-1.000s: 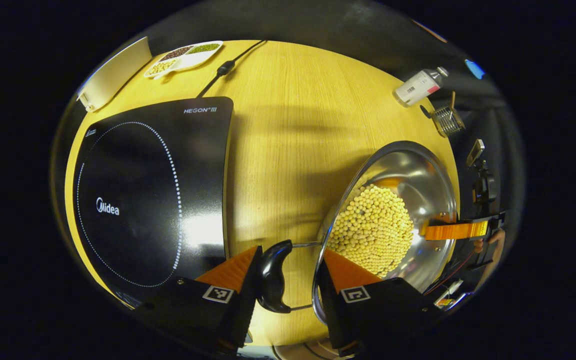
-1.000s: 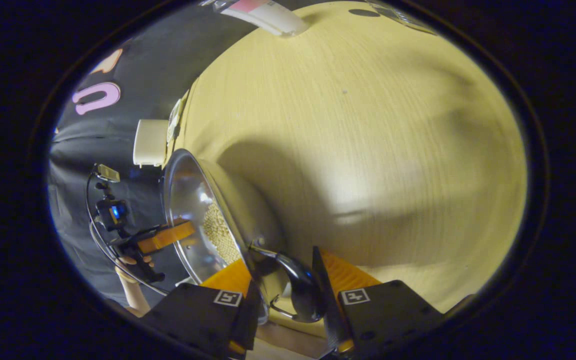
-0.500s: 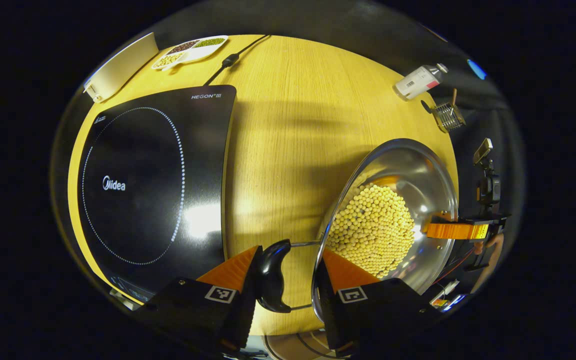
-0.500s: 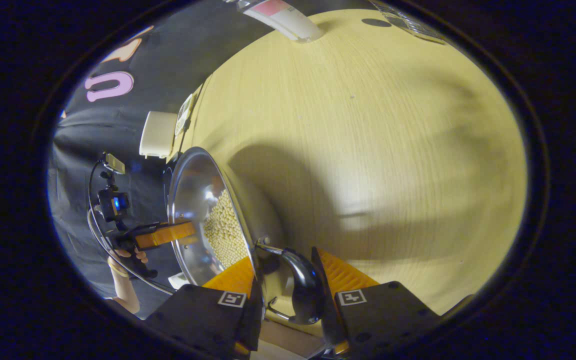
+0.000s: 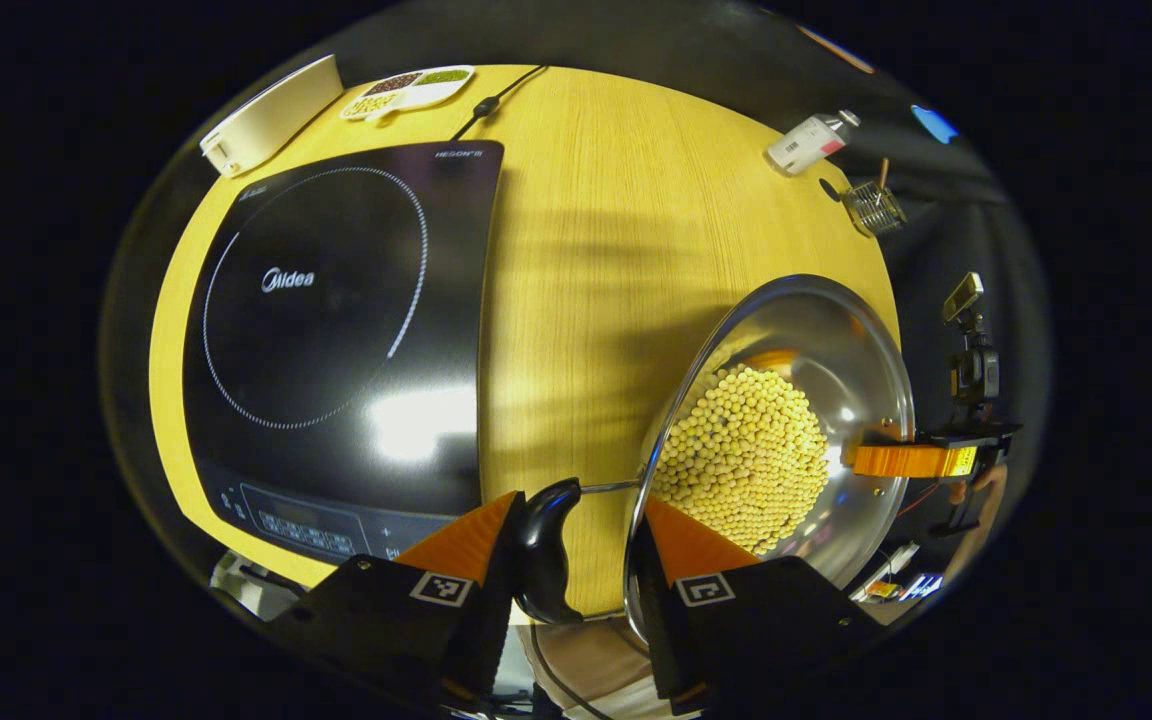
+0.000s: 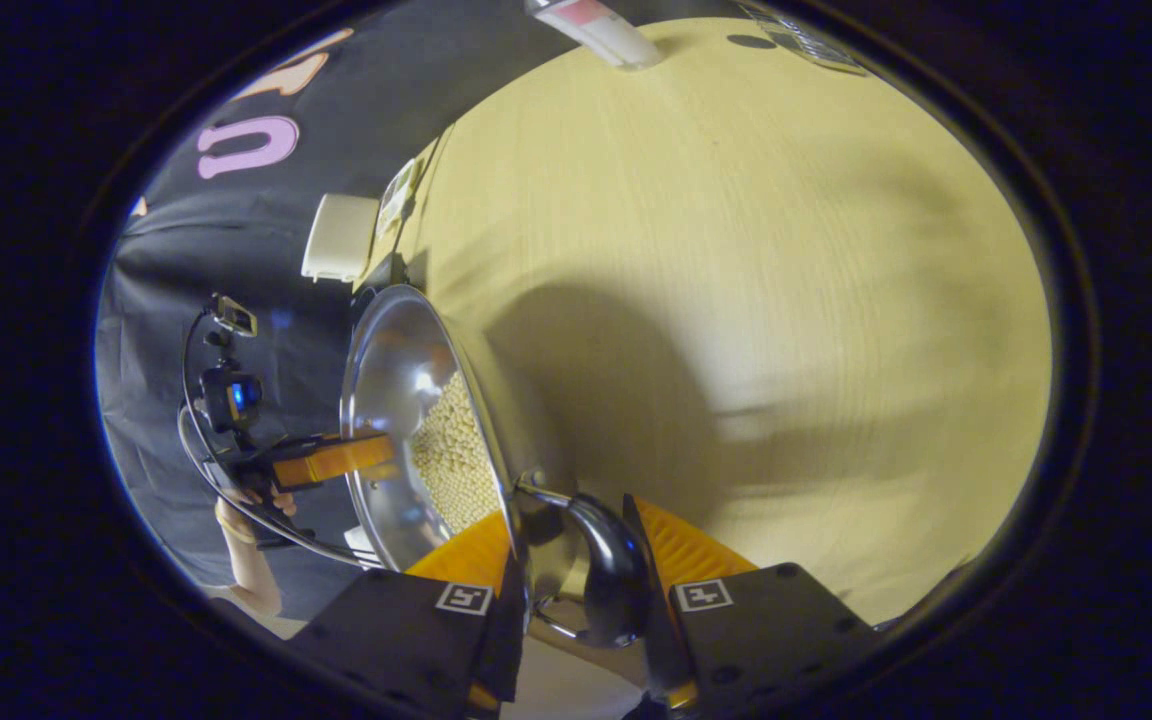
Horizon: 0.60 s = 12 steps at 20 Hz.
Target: First push the handle of the pot to place it horizontally, then grasp the pot with both hands and set it on the induction cooktop.
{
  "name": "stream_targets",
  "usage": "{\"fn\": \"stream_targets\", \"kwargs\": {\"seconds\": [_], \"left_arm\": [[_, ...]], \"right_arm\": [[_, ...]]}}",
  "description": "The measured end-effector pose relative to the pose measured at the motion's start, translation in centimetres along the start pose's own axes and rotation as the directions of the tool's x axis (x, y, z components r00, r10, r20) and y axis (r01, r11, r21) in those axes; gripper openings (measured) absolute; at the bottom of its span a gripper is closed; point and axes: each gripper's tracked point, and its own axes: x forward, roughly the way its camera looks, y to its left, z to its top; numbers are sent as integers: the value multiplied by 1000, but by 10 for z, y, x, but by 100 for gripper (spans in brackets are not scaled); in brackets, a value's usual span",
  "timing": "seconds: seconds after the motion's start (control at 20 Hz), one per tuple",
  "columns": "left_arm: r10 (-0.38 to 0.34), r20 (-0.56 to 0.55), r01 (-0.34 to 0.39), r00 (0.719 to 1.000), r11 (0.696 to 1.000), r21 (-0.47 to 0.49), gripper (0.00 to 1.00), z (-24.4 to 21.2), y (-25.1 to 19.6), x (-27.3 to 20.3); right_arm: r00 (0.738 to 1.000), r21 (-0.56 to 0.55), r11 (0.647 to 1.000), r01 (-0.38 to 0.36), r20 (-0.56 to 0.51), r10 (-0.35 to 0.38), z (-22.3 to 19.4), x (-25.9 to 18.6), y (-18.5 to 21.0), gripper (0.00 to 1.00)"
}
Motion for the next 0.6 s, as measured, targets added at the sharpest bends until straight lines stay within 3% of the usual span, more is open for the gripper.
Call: {"fn": "stream_targets", "kwargs": {"seconds": [0.15,0.25,0.3,0.4,0.45,0.55,0.6], "left_arm": [[-1,6,1,1000,1000,-5,60,-14,10,-11],[-2,18,2,1000,1000,-6,60,-18,19,-18],[-2,25,2,1000,1000,-7,60,-19,26,-23],[-6,38,6,999,1000,-4,60,-19,39,-32],[-8,47,8,999,1000,2,59,-18,48,-37],[-8,62,7,998,1000,13,60,-13,68,-47],[-5,67,4,998,1000,20,60,-11,81,-53]], "right_arm": [[1000,-9,1000,4,0,-4,-13,0,14,51],[1000,-16,1000,8,6,-8,-19,1,25,45],[1000,-21,1000,9,10,-9,-21,2,31,51],[1000,-28,1000,9,18,-9,-25,4,47,51],[1000,-30,1000,8,21,-7,-26,8,57,46],[1000,-32,999,5,31,-4,-27,18,80,51],[999,-29,1000,4,37,-3,-29,24,92,45]]}}
